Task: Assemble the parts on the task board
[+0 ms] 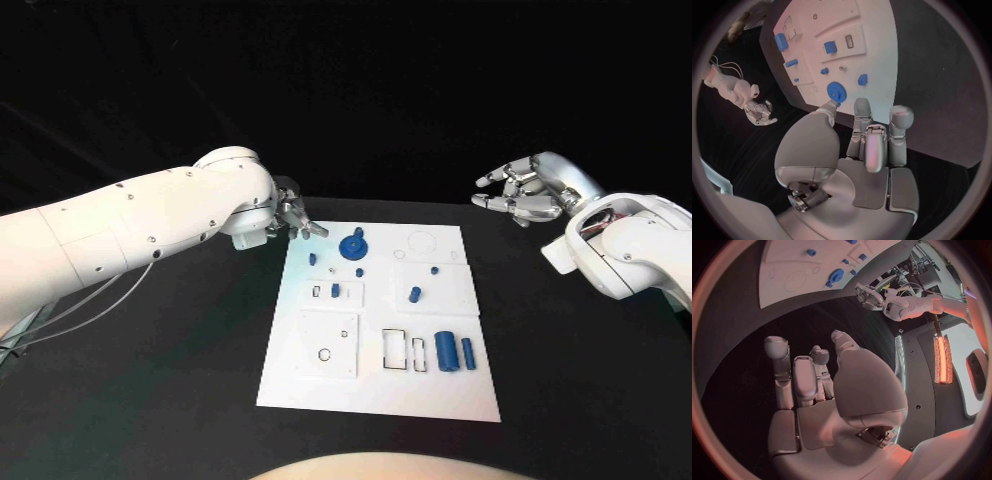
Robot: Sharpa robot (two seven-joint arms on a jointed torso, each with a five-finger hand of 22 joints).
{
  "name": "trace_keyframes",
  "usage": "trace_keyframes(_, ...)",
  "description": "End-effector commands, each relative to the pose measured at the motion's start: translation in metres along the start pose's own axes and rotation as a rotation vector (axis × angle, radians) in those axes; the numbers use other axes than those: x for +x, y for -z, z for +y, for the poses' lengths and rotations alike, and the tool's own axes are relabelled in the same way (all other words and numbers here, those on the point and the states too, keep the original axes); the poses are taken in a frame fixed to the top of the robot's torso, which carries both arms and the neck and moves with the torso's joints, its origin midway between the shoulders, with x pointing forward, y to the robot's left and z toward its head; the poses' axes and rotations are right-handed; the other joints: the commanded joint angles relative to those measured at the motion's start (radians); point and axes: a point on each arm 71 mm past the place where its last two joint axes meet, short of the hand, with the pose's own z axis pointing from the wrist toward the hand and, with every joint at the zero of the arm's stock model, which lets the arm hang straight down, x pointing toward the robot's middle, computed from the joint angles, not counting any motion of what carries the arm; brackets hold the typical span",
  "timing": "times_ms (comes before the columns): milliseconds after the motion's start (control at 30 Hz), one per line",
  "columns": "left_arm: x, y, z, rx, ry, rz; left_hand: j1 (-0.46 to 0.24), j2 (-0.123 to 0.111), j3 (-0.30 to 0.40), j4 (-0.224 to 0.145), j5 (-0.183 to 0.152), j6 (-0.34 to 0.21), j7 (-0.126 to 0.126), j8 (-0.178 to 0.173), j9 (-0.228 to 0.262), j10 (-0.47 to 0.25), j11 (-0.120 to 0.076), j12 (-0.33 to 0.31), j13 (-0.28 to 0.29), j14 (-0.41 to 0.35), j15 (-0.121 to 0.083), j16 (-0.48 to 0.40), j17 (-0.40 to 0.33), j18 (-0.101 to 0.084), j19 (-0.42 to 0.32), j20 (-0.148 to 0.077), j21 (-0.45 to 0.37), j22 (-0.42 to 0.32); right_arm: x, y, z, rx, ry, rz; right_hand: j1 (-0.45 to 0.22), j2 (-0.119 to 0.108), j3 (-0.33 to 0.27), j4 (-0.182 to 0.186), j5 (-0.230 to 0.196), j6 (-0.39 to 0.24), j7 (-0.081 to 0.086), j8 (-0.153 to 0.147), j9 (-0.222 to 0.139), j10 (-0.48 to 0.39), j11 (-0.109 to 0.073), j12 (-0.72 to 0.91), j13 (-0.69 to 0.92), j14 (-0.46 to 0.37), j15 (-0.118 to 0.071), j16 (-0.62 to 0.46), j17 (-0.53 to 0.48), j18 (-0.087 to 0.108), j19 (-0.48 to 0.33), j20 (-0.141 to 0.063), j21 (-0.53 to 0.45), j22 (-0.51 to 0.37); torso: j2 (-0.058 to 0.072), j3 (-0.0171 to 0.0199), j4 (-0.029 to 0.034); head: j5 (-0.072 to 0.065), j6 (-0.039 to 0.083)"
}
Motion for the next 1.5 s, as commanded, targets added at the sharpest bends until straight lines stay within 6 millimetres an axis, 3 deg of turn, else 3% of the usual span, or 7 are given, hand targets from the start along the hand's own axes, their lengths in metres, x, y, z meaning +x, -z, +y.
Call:
trace_keyframes(33, 0.003, -0.005, -0.001, -0.006, -0.057, 0.039, 0.009, 0.003, -0.01, -0.001, 0.002, 0.0, 0.003, -0.008, -0.004, -0.008, 0.001, -0.005, -0.002, 0.064, 0.008, -0.005, 0.141, 0.014, 0.001, 0.008, 0.0, -0.001, 0.001, 0.0, 0.001, -0.011, 0.007, 0.012, -0.011, -0.001, 0.001, 0.005, -0.004, 0.009, 0.0, 0.004, -0.001, -0.001, -0.008, 0.006, 0.001, 0.006, 0.0, -0.005, 0.002, 0.018, 0.007, 0.001, -0.004, 0.0, 0.001, -0.0003, -0.0015, 0.001, -0.004)
trace_keyframes(633, 0.015, -0.023, -0.003, -0.053, -0.108, 0.109, 0.005, 0.01, -0.023, -0.001, 0.002, 0.001, 0.005, -0.01, -0.014, -0.015, 0.003, -0.005, -0.005, 0.061, 0.01, -0.01, 0.135, 0.015, -0.001, 0.01, -0.001, -0.004, 0.003, -0.001, 0.002, -0.014, 0.005, 0.017, -0.01, -0.001, 0.001, 0.005, -0.002, 0.009, -0.001, 0.005, -0.001, 0.0, -0.009, 0.007, 0.002, 0.006, -0.001, -0.006, 0.001, 0.018, 0.007, 0.001, -0.004, 0.0, 0.0, 0.0011, -0.0002, 0.002, -0.005)
trace_keyframes(1500, 0.024, -0.028, -0.001, -0.07, -0.134, 0.158, 0.048, 0.049, -0.032, -0.004, 0.004, 0.007, 0.006, -0.011, -0.04, -0.024, 0.004, 0.002, -0.013, 0.059, 0.012, -0.012, 0.133, 0.016, -0.007, 0.014, -0.004, -0.009, 0.004, 0.0, 0.003, -0.015, 0.003, 0.022, -0.009, 0.0, 0.002, 0.005, -0.001, 0.009, -0.001, 0.005, -0.001, 0.0, -0.009, 0.007, 0.002, 0.006, -0.001, -0.005, 0.002, 0.018, 0.007, 0.001, -0.005, -0.001, 0.0, 0.0012, -0.0019, 0.003, -0.008)
